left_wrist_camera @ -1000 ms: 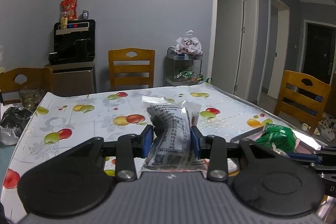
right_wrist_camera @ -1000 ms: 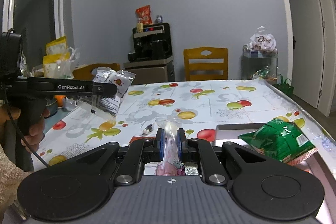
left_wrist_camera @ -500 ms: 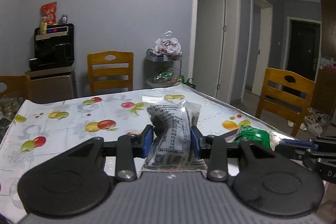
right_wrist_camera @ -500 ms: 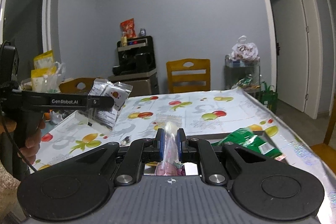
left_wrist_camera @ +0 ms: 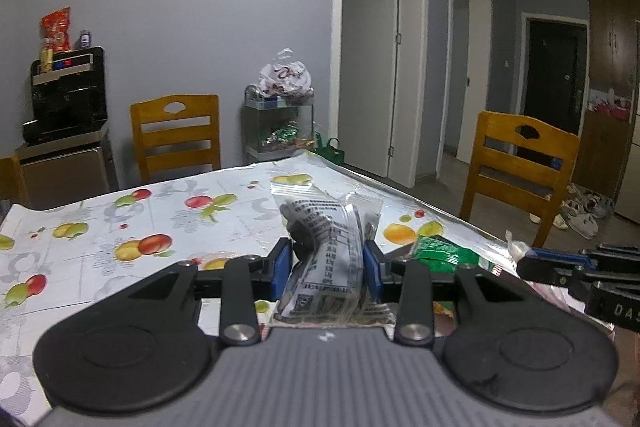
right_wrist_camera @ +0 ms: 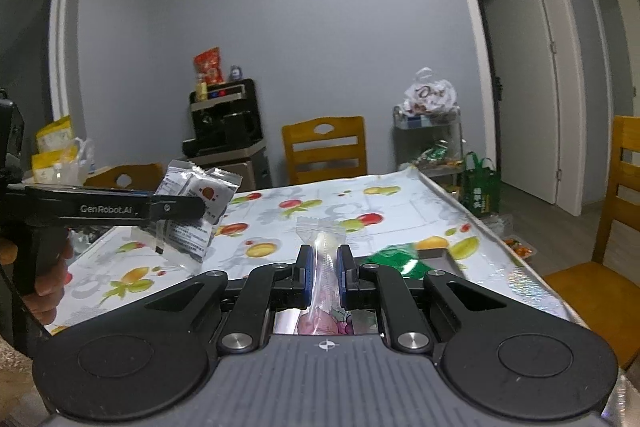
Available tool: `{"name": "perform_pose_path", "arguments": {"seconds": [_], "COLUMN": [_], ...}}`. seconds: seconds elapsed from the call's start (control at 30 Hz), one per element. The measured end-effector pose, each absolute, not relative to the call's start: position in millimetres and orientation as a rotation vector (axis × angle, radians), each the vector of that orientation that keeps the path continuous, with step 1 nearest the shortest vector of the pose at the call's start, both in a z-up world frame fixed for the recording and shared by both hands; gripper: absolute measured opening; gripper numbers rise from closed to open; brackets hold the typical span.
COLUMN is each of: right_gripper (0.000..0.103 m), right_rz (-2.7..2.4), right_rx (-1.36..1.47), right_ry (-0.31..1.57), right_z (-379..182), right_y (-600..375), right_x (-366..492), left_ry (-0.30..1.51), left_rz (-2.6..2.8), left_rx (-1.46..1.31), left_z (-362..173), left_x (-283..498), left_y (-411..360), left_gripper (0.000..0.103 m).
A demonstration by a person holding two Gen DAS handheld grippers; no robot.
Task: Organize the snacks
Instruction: 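Carry the clear pack and candy stick toward the gray box with both tools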
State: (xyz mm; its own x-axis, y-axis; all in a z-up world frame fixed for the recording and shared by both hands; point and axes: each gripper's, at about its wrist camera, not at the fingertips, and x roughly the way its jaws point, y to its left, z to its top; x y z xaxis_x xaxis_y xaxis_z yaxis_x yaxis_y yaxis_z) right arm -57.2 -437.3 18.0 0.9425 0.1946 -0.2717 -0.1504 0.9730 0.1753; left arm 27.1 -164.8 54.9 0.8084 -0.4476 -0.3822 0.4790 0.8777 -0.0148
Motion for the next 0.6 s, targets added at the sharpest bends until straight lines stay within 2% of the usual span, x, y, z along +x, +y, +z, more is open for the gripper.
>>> {"name": "perform_pose_path", "arguments": {"seconds": [0.33,0.6], "right_gripper": [0.014,0.014], "right_rz": [0.151,0.199], "right_rx": [0.172,0.127], "right_ry": [0.351,0.448], "right_z": [0.6,-14.9], "right_y": [-466.2,-457.7], "right_x": [-44.4,-30.3], "left_ry": [0.501,0.646], "left_rz": [-0.599,-0.633], "left_rx": [0.087,0.066], "left_z": [33.8,-2.4], "left_x": [49.4,72.0], "left_y": [-221.6,-252.0], "left_gripper": [0.035,0.035]}}
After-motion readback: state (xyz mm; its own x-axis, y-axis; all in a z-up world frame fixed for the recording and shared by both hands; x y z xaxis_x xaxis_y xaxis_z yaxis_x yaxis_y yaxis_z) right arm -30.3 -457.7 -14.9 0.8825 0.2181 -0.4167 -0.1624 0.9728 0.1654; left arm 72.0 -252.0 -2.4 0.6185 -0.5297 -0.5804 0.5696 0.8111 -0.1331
